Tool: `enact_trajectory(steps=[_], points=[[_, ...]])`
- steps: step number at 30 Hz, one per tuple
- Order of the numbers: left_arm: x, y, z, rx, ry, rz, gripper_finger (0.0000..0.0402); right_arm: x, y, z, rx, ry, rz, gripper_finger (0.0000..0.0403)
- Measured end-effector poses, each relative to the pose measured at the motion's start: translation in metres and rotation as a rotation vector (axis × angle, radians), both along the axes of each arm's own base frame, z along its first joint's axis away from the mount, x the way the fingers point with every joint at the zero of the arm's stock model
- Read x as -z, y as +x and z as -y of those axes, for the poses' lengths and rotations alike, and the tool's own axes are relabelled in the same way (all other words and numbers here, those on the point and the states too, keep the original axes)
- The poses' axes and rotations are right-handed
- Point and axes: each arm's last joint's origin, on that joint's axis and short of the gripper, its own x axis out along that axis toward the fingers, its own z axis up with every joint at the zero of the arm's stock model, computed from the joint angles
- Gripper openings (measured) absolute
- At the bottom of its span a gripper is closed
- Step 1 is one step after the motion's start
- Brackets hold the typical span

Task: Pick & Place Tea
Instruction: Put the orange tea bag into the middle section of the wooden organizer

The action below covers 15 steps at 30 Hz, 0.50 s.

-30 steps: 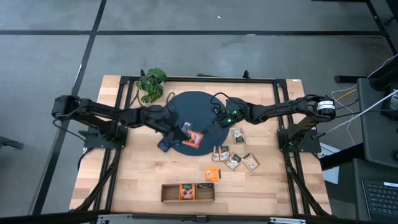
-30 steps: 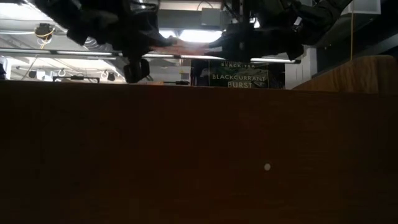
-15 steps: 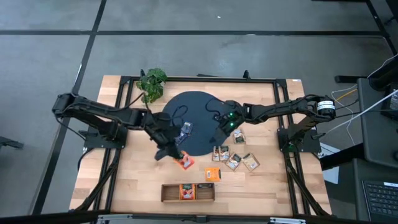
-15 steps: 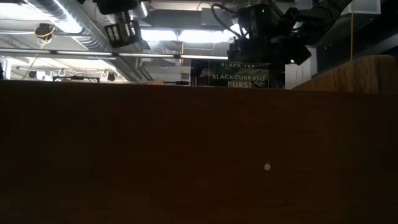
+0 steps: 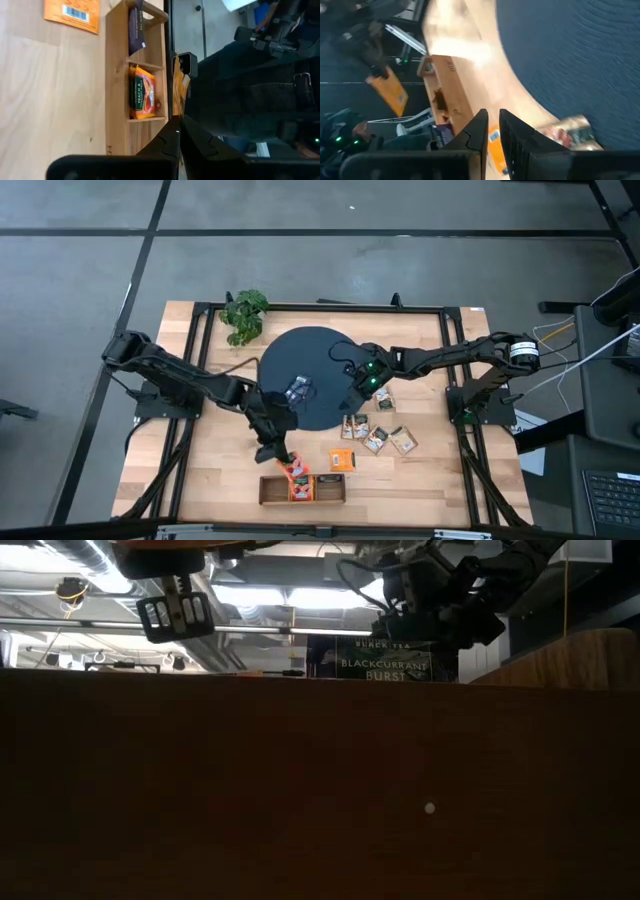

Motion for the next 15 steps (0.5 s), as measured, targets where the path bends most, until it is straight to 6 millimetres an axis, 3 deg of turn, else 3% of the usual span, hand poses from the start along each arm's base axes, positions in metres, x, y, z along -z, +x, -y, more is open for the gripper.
enact_trajectory(steps=[15], points=[[0.0,0.039,0.024,0.179,0.103,-0.166,0.0003,0.008,-0.007,-0.009,0.008,0.033,-0.144,0.0051]])
